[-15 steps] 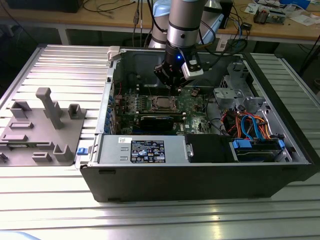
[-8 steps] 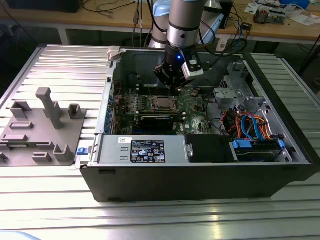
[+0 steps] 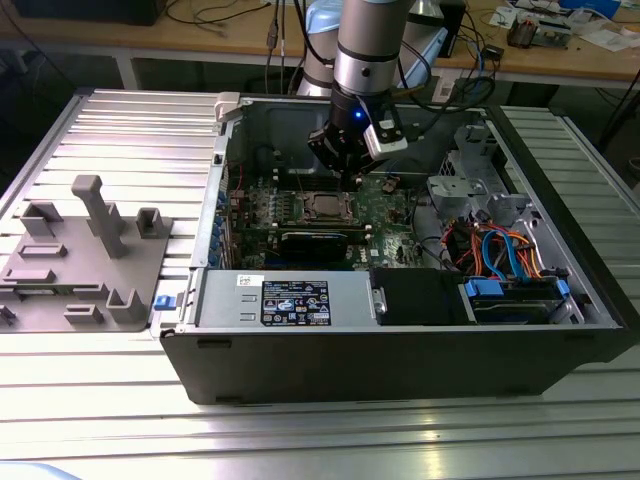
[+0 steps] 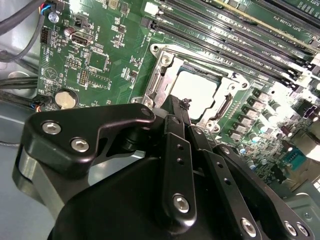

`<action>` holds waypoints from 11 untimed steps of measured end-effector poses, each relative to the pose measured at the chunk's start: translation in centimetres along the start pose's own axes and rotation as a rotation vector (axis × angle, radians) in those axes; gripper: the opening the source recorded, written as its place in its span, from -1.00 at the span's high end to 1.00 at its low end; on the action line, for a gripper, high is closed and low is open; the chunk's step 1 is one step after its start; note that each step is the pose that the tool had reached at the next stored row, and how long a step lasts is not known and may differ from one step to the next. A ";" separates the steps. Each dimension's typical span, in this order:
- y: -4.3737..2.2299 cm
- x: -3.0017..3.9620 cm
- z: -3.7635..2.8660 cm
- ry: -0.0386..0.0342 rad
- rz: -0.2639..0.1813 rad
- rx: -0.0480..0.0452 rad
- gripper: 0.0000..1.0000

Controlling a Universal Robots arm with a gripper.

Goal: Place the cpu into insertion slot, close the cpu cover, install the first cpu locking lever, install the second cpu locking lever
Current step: 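Install the first cpu locking lever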

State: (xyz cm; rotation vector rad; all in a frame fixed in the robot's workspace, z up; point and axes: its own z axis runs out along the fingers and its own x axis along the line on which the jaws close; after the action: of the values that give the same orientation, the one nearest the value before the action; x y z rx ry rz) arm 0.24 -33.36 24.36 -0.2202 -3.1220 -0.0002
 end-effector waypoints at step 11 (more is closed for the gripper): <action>0.00 0.00 0.00 0.0000 -0.012 0.0001 0.79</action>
State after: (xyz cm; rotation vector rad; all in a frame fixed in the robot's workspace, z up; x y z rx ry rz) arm 0.23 -33.36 24.36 -0.2009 -3.1234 -0.0001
